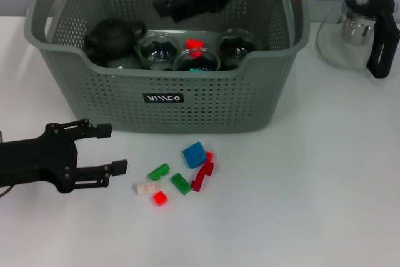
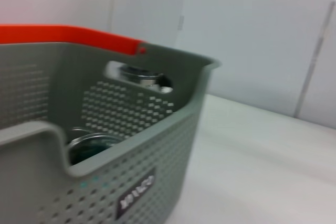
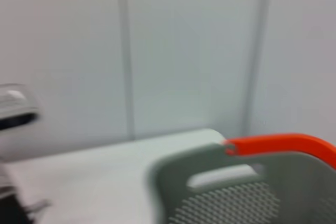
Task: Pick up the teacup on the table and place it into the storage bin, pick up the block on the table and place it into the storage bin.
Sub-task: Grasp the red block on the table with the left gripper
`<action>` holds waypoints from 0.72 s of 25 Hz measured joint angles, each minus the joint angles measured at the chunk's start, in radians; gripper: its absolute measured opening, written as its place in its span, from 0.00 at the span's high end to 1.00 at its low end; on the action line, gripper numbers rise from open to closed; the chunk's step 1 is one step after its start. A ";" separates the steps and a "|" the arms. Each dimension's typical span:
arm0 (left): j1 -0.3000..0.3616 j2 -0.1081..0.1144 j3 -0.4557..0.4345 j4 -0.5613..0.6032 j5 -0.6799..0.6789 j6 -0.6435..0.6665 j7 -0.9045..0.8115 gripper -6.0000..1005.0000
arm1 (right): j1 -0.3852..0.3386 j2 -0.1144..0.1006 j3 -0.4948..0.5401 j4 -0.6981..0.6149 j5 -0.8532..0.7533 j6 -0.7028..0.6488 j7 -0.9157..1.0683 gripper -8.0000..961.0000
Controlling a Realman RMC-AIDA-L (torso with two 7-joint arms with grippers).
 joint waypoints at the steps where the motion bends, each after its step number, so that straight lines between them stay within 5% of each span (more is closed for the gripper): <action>1: -0.001 0.002 0.000 0.011 0.006 0.021 -0.004 0.19 | -0.019 0.000 0.005 -0.014 0.033 -0.026 -0.019 0.04; 10: -0.019 0.010 0.008 0.066 0.053 0.098 -0.009 0.19 | -0.161 -0.001 0.017 -0.067 0.178 -0.293 -0.112 0.03; 14: -0.026 0.012 0.015 0.066 0.054 0.098 -0.007 0.19 | -0.170 -0.003 0.017 -0.092 0.100 -0.463 -0.061 0.03; 18: -0.028 0.012 0.016 0.062 0.054 0.092 -0.003 0.19 | -0.160 -0.001 0.004 -0.077 -0.008 -0.498 -0.003 0.03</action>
